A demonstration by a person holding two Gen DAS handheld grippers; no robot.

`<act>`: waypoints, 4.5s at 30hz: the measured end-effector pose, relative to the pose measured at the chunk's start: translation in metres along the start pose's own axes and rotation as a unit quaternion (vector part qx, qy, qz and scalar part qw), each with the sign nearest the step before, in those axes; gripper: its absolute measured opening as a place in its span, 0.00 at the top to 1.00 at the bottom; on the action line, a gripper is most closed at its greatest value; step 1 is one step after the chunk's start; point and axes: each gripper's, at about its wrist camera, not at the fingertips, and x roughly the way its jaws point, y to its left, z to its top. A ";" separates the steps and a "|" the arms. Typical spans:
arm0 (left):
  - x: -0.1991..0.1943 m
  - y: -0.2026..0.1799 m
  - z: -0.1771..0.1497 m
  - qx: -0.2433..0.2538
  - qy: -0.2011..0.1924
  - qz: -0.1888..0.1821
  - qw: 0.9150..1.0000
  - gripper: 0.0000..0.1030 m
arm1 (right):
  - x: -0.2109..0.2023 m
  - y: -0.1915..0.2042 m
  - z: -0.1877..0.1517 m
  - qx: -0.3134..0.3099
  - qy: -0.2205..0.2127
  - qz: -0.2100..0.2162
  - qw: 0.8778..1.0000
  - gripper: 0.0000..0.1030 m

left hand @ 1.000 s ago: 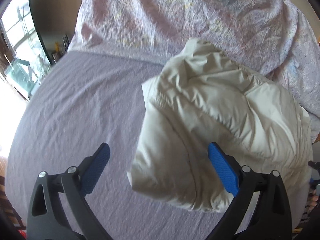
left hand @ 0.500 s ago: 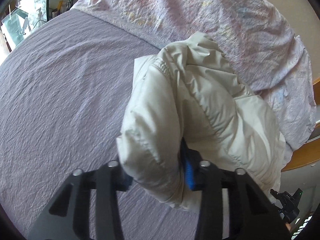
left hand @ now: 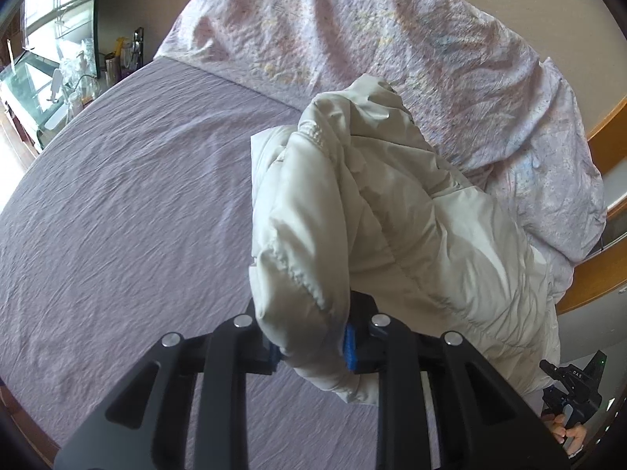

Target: Fold large clothes

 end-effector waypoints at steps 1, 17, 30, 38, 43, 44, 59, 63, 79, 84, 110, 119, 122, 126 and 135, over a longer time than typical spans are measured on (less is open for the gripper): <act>-0.006 0.007 -0.007 -0.002 0.002 0.001 1.000 0.77 | -0.001 -0.003 -0.007 0.003 0.004 0.006 1.000 0.74; -0.028 0.041 -0.059 -0.026 0.013 0.041 0.999 0.56 | -0.038 -0.004 -0.046 -0.044 -0.034 -0.080 0.995 0.36; -0.019 0.039 -0.055 -0.015 0.014 0.093 0.995 0.16 | -0.017 0.130 -0.066 -0.252 -0.042 -0.063 0.965 0.36; -0.015 0.039 -0.056 -0.020 0.013 0.091 0.996 0.12 | 0.013 0.199 -0.118 -0.353 -0.023 -0.020 0.935 0.55; -0.012 0.040 -0.055 -0.025 0.013 0.085 0.996 0.10 | 0.037 0.204 -0.137 -0.385 -0.017 -0.045 0.922 0.55; -0.012 0.040 -0.055 -0.026 0.013 0.083 0.996 0.10 | 0.044 0.202 -0.139 -0.385 -0.014 -0.049 0.922 0.55; 0.004 0.047 -0.041 -0.072 0.023 0.036 0.996 0.06 | 0.101 0.199 -0.138 -0.386 0.022 -0.095 0.917 0.50; 0.011 0.048 -0.038 -0.097 0.025 0.020 0.995 0.05 | 0.101 0.201 -0.138 -0.393 0.012 -0.097 0.914 0.49; -0.016 0.014 -0.025 -0.097 -0.025 -0.033 0.994 0.73 | 0.099 0.200 -0.137 -0.402 0.012 -0.085 0.912 0.49; -0.049 -0.017 -0.022 -0.059 -0.060 -0.073 0.994 0.75 | 0.098 0.199 -0.135 -0.406 0.014 -0.079 0.910 0.49; -0.098 -0.277 -0.101 0.180 -0.070 -0.185 0.964 0.72 | 0.019 0.138 -0.080 -0.370 0.021 0.002 0.929 0.48; -0.065 -0.354 -0.141 0.232 -0.016 -0.208 0.950 0.70 | -0.044 0.059 -0.035 -0.285 -0.042 -0.034 0.957 0.37; -0.052 -0.375 -0.153 0.246 0.003 -0.211 0.946 0.70 | -0.059 0.034 -0.025 -0.252 -0.049 -0.043 0.966 0.37; -0.034 -0.403 -0.176 0.272 0.030 -0.205 0.940 0.69 | -0.075 0.006 -0.018 -0.218 -0.058 -0.064 0.972 0.36; -0.025 -0.444 -0.218 0.321 0.070 -0.213 0.920 0.30 | -0.107 -0.032 -0.009 -0.163 -0.080 -0.079 0.980 0.36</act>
